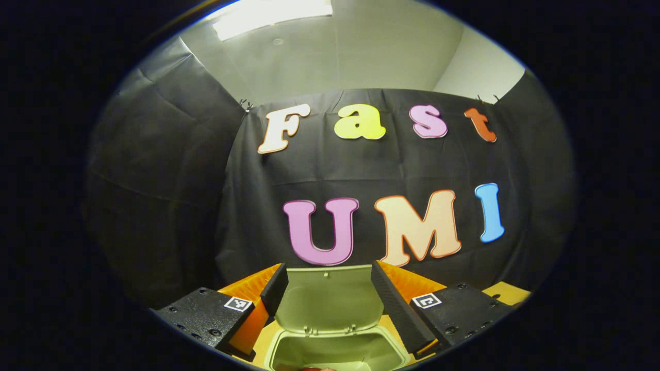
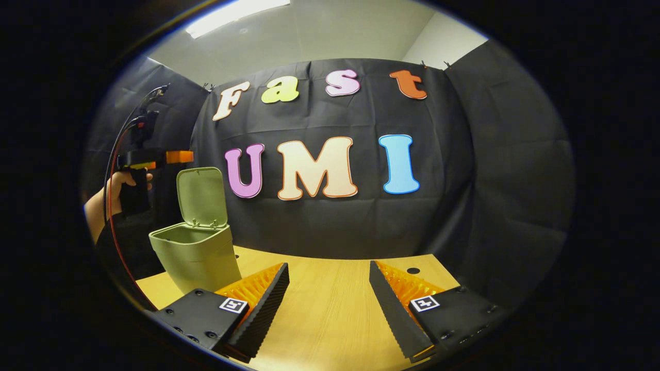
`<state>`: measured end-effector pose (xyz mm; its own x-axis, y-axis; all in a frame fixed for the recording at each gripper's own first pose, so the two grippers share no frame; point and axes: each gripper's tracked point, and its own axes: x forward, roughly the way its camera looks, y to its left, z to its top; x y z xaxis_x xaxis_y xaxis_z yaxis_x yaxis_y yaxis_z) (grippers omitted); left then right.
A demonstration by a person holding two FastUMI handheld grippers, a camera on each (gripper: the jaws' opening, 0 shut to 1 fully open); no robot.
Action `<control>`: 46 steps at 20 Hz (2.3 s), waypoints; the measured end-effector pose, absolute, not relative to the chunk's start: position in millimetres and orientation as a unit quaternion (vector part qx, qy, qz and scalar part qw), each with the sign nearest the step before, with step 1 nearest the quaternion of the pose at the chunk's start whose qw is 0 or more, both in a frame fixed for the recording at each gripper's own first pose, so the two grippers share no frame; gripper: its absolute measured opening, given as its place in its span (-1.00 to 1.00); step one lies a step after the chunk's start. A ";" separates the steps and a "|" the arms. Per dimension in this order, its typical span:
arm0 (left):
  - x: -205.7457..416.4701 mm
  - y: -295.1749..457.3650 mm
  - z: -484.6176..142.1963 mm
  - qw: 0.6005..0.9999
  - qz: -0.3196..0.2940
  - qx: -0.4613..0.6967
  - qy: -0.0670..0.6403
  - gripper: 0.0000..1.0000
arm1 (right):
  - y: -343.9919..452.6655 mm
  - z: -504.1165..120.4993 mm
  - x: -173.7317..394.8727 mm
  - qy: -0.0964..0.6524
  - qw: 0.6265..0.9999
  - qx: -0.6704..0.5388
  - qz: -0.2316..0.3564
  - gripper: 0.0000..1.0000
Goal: Press the lid of the desktop garbage bin to open it, pick up the crumpled paper on the desktop and throw it into the bin, then pick up the pop can on the desktop and drop it into the bin, and finally close the garbage bin lid.
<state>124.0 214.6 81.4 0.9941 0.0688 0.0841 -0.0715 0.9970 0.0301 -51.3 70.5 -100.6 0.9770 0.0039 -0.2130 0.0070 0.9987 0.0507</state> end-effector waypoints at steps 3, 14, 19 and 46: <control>154.4 221.6 77.7 0.999 0.028 0.011 -0.026 0.92 | 73.6 -100.6 -53.5 0.101 0.994 0.029 -0.026 0.99; 184.4 241.9 42.8 0.998 0.049 0.009 0.025 0.84 | 71.8 -97.1 -53.6 0.110 0.992 0.021 -0.049 0.97; 150.0 233.8 36.9 0.998 0.047 -0.001 0.040 0.84 | 82.0 -94.2 -51.4 0.108 0.994 0.011 -0.013 0.96; 22.1 208.5 -107.1 0.982 0.099 -0.008 0.160 0.85 | 87.5 -122.4 -39.8 0.155 0.981 0.027 0.116 0.96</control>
